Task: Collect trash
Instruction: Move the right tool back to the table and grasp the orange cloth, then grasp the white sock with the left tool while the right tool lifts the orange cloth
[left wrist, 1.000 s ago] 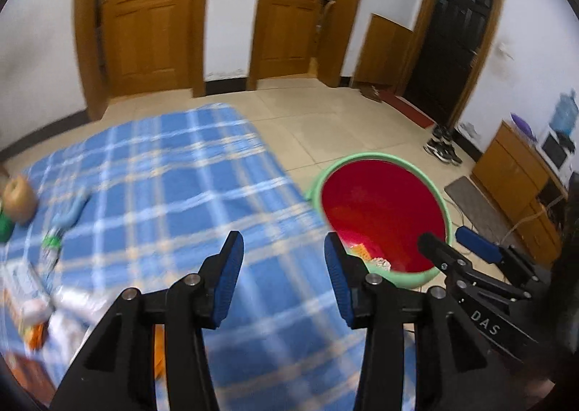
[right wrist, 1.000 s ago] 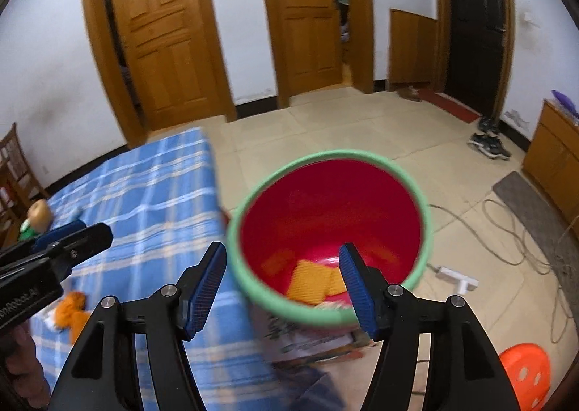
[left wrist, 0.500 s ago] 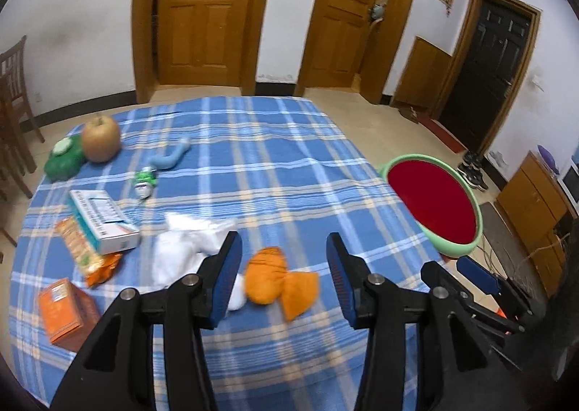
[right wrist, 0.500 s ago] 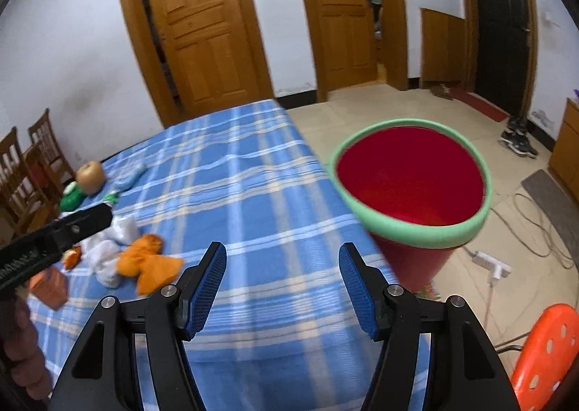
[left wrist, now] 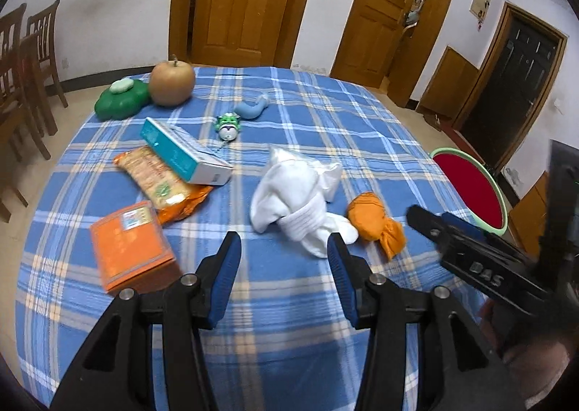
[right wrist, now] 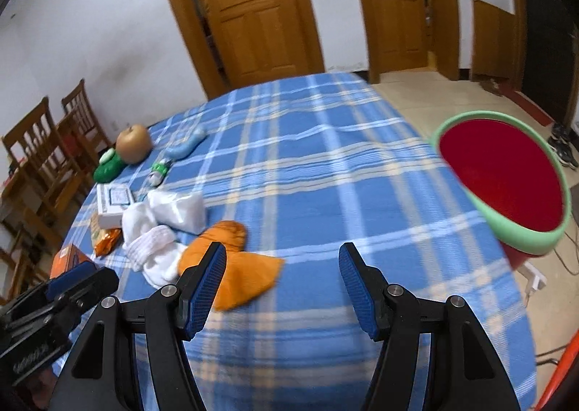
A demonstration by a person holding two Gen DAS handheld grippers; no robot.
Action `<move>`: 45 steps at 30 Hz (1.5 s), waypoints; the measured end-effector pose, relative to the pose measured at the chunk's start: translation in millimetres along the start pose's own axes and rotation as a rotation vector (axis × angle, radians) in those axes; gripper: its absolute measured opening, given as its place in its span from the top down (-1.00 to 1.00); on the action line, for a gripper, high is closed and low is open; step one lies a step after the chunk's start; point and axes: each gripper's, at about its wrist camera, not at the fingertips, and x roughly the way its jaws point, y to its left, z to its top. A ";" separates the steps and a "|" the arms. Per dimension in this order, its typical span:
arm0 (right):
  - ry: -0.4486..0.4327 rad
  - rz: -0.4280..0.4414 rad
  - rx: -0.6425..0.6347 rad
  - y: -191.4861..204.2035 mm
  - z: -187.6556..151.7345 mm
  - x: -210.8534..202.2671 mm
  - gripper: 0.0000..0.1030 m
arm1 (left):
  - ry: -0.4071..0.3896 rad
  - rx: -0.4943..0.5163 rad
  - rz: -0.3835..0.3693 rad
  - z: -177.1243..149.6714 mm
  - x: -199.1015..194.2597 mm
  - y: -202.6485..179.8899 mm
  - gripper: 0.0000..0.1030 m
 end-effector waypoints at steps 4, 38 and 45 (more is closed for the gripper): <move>0.023 0.029 -0.040 15.6 4.9 13.4 -0.28 | -0.006 0.000 -0.006 0.9 -1.8 2.3 0.04; 0.044 0.144 -0.038 16.8 6.9 18.8 0.57 | 0.029 -0.048 -0.026 27.3 35.0 -5.5 0.59; -0.034 0.141 -0.026 11.2 -7.9 -41.8 0.56 | 0.021 0.068 -0.077 9.6 -5.6 -18.5 0.59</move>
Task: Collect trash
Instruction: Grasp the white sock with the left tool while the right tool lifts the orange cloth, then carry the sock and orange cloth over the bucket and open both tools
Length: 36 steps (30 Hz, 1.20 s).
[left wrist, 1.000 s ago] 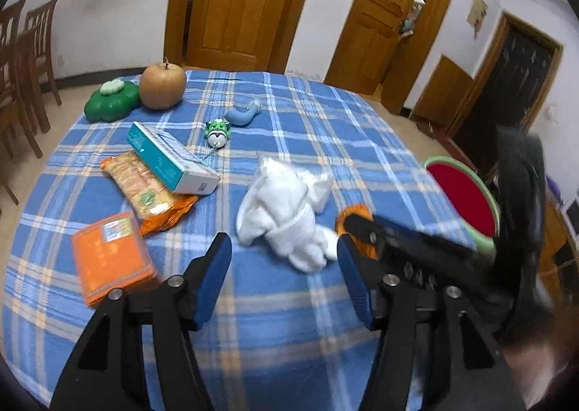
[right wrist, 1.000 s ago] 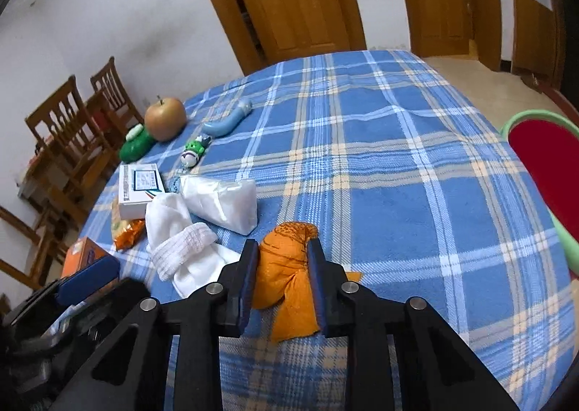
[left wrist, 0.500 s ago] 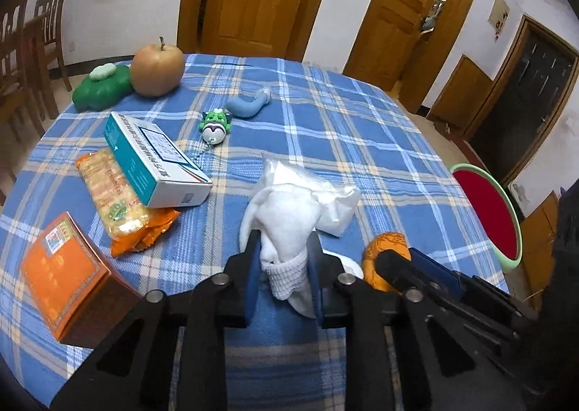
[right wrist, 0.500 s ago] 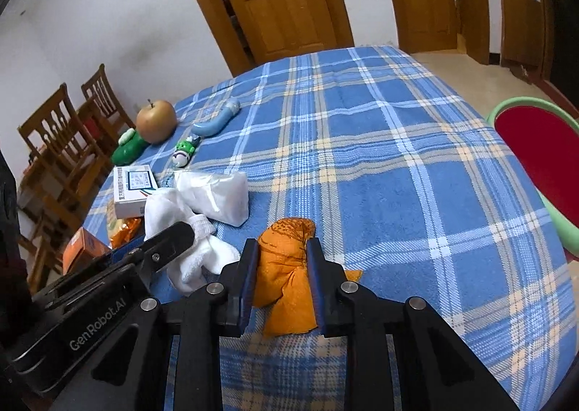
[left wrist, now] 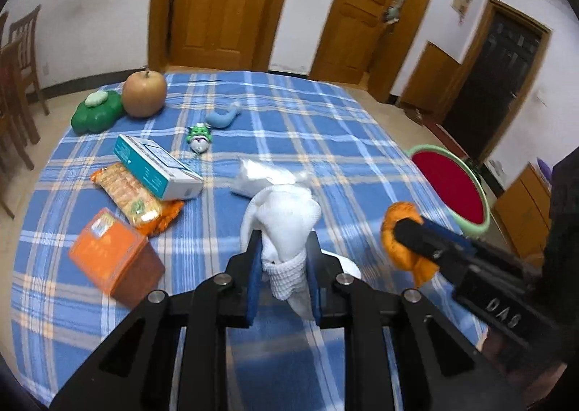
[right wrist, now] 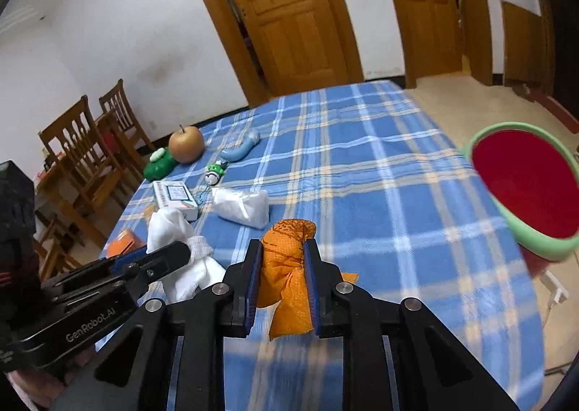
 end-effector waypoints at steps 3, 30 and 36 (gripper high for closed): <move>-0.005 -0.010 0.000 0.0 -10.8 -15.8 0.56 | 0.000 0.051 0.001 -9.3 -6.6 -8.7 0.59; -0.111 -0.330 0.233 -101.9 -54.6 -124.1 0.55 | 0.073 0.339 -0.283 -29.9 26.1 -157.2 0.58; -0.115 -0.341 0.269 -112.7 -61.0 -131.6 0.55 | 0.070 0.373 -0.284 -35.3 28.5 -176.4 0.58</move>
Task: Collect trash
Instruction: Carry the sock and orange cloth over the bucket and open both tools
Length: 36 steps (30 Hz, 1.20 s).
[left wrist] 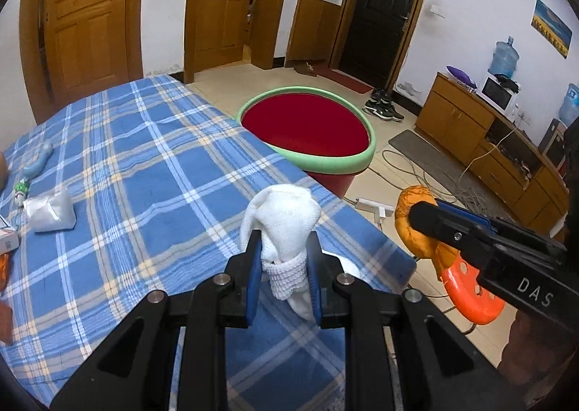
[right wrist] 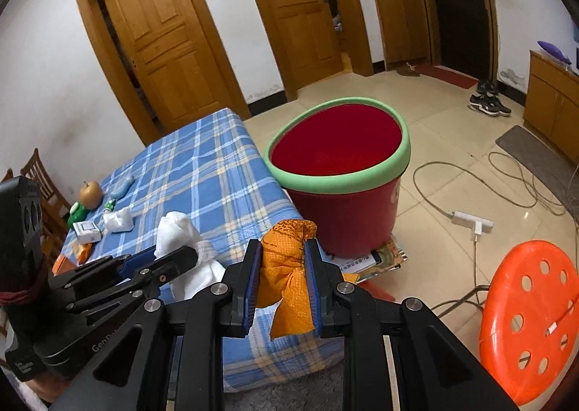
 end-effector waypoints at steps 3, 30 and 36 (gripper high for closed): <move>-0.004 0.006 -0.007 -1.9 6.8 5.8 0.55 | 0.002 -0.009 0.007 6.4 3.9 -0.3 0.58; -0.102 -0.094 0.004 -69.0 150.0 121.3 0.16 | -0.052 -0.045 -0.011 148.9 149.0 -5.7 -0.13; -0.119 -0.100 -0.009 -68.6 148.6 112.5 0.12 | -0.047 -0.059 0.014 147.8 146.0 -0.1 -0.14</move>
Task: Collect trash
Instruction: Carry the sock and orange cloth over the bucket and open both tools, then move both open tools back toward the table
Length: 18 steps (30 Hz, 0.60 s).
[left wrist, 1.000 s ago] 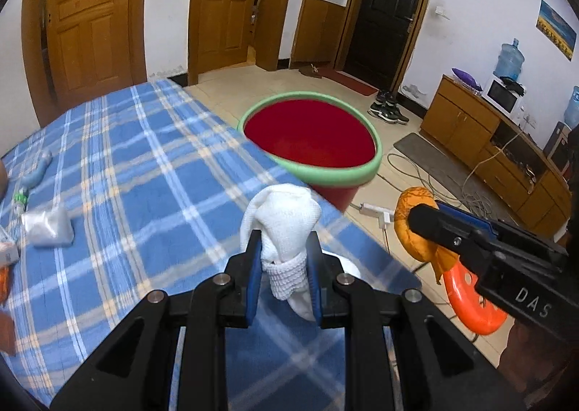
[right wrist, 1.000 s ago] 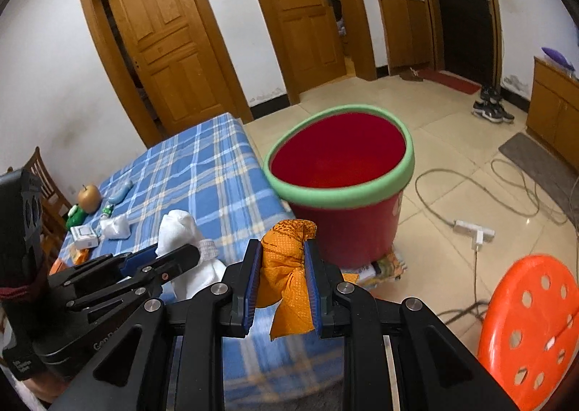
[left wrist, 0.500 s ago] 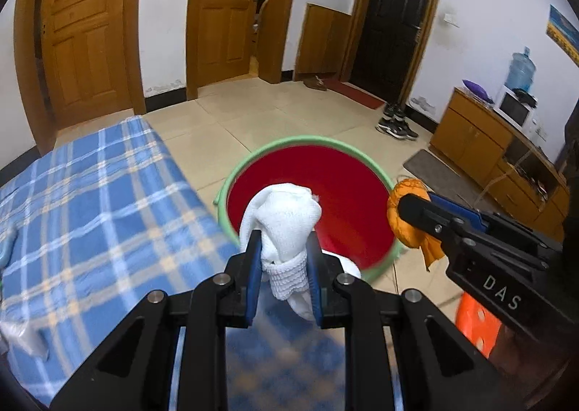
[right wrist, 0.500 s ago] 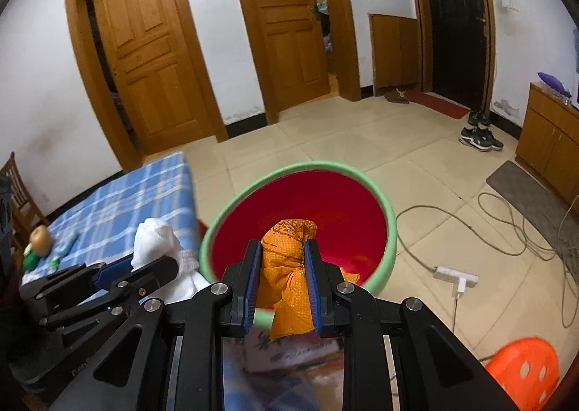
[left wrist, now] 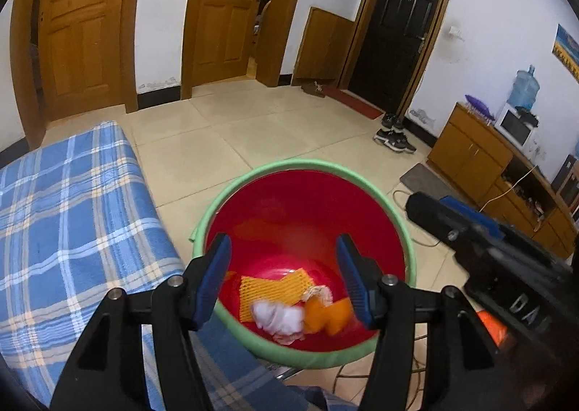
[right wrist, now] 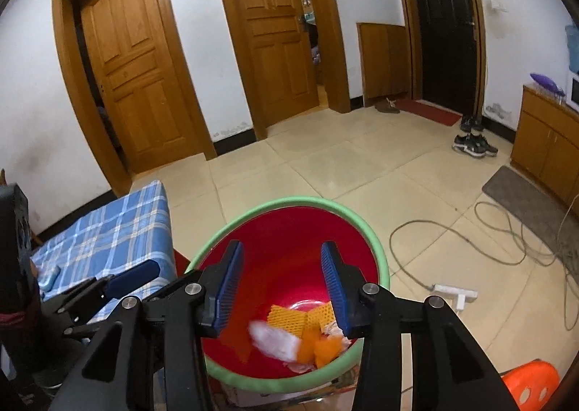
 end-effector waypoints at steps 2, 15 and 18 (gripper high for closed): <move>0.004 0.008 0.010 -0.9 -0.8 -1.1 0.12 | 0.001 0.022 0.018 -4.3 -3.4 -3.6 -0.14; 0.009 0.015 -0.021 32.1 -35.4 -48.0 0.12 | 0.019 0.064 0.108 -47.0 -74.0 -6.0 -0.14; 0.018 0.012 -0.021 42.3 -53.4 -68.0 0.12 | 0.017 0.062 0.119 -64.8 -95.8 -4.1 -0.14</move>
